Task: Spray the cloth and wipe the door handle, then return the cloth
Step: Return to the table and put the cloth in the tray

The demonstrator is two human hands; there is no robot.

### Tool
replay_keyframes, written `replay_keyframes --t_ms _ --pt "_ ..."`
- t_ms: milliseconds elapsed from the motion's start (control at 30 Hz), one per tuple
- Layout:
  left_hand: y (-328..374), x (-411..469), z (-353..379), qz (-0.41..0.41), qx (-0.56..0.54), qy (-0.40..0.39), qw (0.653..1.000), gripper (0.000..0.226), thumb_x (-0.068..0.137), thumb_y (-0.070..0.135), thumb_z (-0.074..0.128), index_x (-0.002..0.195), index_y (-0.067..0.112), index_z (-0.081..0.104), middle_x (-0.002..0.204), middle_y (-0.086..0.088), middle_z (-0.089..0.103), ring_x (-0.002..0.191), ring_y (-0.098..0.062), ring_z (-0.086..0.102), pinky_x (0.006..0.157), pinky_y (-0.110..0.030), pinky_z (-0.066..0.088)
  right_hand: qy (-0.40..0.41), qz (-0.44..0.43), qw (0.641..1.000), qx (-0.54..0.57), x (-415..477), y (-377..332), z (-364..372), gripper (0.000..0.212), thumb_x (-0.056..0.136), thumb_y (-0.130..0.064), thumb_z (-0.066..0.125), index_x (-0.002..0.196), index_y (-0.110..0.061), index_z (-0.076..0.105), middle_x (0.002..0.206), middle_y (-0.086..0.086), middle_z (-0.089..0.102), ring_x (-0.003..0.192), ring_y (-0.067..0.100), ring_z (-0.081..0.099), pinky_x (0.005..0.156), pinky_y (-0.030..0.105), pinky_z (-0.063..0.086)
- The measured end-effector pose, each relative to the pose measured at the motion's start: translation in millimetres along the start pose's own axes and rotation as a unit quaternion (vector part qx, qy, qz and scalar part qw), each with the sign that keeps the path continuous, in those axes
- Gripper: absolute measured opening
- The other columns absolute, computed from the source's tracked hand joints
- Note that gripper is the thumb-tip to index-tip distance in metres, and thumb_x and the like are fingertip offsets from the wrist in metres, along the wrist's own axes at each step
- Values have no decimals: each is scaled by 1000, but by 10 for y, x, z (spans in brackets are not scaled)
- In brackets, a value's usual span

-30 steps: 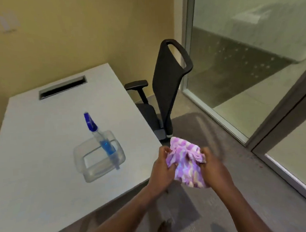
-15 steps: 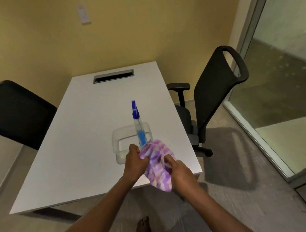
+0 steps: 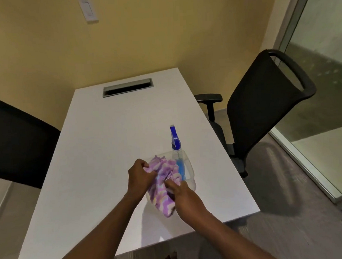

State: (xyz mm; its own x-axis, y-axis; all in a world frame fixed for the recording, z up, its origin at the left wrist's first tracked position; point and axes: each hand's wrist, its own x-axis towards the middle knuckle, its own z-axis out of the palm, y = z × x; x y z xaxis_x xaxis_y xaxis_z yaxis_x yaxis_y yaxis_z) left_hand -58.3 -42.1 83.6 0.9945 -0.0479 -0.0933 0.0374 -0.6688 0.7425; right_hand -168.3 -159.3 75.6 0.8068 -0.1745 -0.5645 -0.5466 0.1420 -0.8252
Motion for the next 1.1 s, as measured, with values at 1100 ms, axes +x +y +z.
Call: replay_keyframes --t_ms 1100 --pt "-631 1293 363 236 271 -165 918 27 88 36 58 95 10 57 101 -7 57 80 -10 36 68 -21 27 73 57 851 -517 1658 3 692 30 99 -21 50 128 -11 49 117 14 61 111 33 58 99 46 46"
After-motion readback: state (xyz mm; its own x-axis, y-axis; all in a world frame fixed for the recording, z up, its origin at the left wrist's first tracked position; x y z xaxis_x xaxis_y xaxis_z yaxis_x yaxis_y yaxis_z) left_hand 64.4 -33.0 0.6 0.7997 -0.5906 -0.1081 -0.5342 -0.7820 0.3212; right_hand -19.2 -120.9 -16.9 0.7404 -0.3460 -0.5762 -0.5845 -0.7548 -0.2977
